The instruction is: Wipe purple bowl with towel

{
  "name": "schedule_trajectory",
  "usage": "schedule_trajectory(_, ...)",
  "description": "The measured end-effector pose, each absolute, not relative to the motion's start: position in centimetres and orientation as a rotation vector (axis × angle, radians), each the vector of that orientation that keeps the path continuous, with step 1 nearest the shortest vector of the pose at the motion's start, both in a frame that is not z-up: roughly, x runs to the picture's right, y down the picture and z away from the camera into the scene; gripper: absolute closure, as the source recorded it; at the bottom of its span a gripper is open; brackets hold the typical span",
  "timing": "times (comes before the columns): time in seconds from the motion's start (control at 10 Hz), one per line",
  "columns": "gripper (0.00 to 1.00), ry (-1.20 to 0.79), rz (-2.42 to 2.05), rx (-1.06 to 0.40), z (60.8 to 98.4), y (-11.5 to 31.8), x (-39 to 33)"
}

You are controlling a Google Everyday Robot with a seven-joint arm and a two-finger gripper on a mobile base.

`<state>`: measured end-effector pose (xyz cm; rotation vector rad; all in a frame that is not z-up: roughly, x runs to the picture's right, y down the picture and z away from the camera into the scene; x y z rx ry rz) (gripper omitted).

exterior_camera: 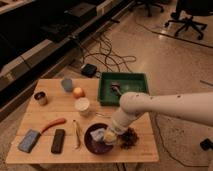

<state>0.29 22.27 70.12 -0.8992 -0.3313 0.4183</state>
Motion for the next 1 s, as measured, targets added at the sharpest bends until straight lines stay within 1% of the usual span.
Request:
schedule_trajectory(0.6,1.0,-0.357,0.397,-0.918,73.6,20.7,-0.6)
schedule_trajectory(0.8,1.0,-0.382,0.369,-0.924,74.1,20.1,-2.3)
schedule_trajectory(1.0,1.0,-0.416,0.321,-0.93,74.4,19.3,-5.5)
